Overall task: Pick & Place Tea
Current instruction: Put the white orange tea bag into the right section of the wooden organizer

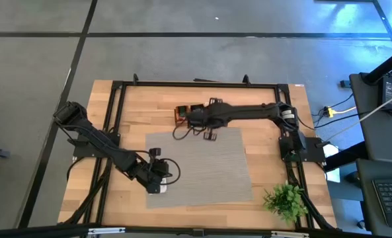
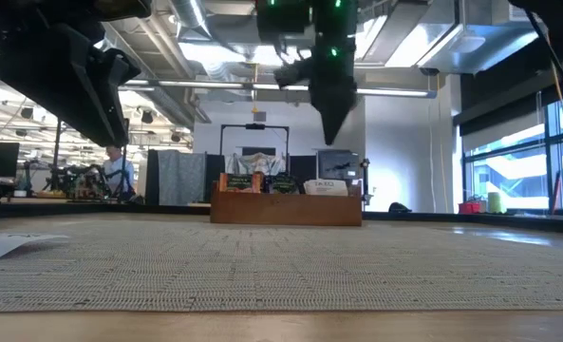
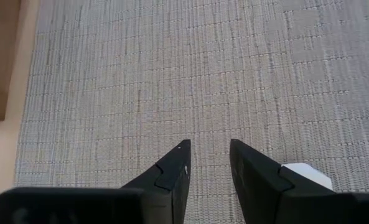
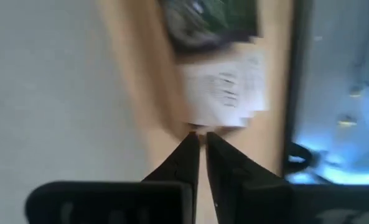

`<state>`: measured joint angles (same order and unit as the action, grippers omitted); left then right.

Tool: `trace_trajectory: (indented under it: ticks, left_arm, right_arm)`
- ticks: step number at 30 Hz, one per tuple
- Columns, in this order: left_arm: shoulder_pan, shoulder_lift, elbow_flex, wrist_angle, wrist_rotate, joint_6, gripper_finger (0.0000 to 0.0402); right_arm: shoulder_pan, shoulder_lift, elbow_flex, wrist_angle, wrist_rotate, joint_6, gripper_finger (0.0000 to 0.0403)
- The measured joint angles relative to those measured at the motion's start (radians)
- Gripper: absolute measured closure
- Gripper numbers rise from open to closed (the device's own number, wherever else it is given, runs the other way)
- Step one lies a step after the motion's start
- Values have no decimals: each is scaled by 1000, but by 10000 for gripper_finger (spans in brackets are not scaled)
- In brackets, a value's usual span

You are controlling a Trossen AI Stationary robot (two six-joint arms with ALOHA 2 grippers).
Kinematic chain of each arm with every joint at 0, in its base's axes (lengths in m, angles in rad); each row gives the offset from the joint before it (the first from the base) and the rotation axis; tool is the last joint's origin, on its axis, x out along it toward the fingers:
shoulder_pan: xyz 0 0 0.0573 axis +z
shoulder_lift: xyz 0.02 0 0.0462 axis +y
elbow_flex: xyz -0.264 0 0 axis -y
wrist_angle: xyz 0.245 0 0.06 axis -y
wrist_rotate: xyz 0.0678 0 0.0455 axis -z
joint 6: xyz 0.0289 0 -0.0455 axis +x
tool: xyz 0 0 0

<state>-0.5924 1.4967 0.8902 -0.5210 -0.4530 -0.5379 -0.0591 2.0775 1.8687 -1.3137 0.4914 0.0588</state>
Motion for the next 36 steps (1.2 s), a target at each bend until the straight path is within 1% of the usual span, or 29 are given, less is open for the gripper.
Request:
trace_trajectory:
  ticks: [3,6,8,11,14,18,22,24,27,31,36]
  left_arm:
    - [-23,0,0,0,0,-5,294]
    - [-57,-2,1,-3,7,-39,291]
    - [-83,-9,1,-4,35,-55,290]
    - [-125,-9,2,-3,131,-103,291]
    - [-166,-9,2,1,217,-182,293]
    - [-227,-9,2,0,237,-315,294]
    - [-272,-9,1,-5,208,-400,292]
    - [-288,-9,1,-5,165,-410,291]
    - [-299,4,1,-5,114,-410,291]
    - [-296,54,1,-7,111,-410,293]
    - [-295,116,1,-7,104,-407,293]
  right_arm:
    - [62,-13,-13,105,-77,107,370]
    - [150,-16,-39,257,-89,125,370]
    - [207,-15,-57,363,-96,134,370]
    - [282,-15,-112,599,-127,157,370]
    - [344,-15,-187,847,-202,110,370]
    - [403,-15,-300,1175,-282,34,370]
    - [427,-14,-395,1433,-285,50,370]
    - [427,-15,-431,1489,-285,68,370]
    - [427,-14,-460,1492,-285,129,370]
    - [423,7,-487,1544,-288,193,370]
    - [413,76,-490,1552,-310,194,370]
